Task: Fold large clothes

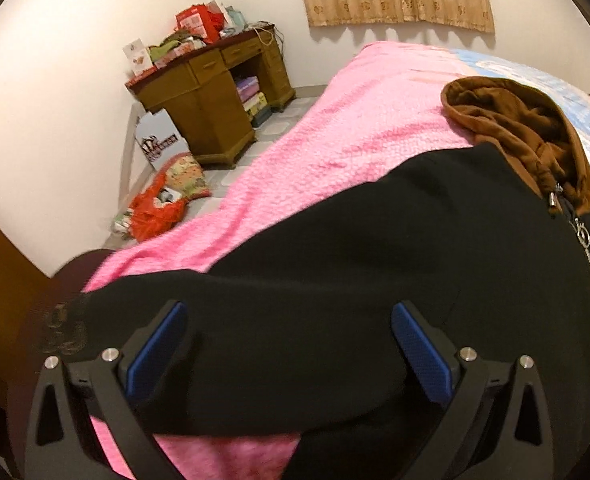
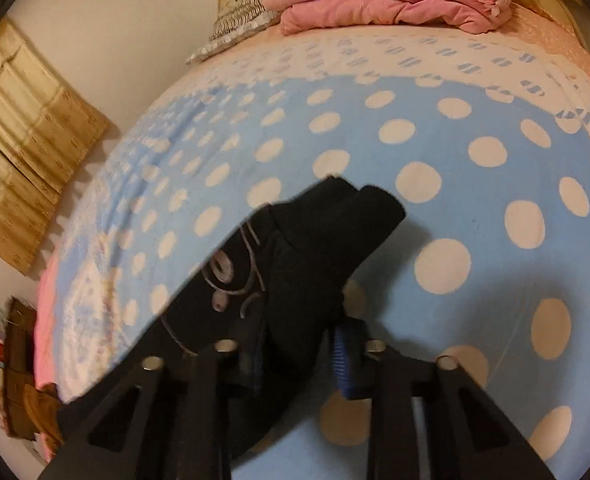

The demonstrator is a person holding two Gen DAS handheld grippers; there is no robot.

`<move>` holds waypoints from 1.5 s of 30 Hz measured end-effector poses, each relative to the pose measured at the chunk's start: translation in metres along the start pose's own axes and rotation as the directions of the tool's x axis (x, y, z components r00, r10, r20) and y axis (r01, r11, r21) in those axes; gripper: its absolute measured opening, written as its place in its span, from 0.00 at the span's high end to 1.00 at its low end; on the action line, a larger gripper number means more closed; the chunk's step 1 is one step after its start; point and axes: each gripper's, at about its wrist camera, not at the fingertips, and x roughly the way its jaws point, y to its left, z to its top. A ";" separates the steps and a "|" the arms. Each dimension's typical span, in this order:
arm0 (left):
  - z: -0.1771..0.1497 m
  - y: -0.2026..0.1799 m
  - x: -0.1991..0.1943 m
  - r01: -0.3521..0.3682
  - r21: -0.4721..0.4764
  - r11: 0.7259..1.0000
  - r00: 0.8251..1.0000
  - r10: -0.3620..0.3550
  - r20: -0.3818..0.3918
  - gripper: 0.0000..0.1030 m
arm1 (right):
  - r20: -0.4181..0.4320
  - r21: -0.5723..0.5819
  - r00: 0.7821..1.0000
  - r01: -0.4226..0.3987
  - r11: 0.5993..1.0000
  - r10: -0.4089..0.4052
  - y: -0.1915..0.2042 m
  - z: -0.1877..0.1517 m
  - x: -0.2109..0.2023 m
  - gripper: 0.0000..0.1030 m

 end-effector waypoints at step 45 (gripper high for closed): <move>-0.006 0.003 0.048 0.172 -0.116 0.978 0.985 -0.170 0.024 0.00 | -0.224 -0.756 0.932 -0.350 0.553 0.285 0.346 -0.351 -0.093 0.24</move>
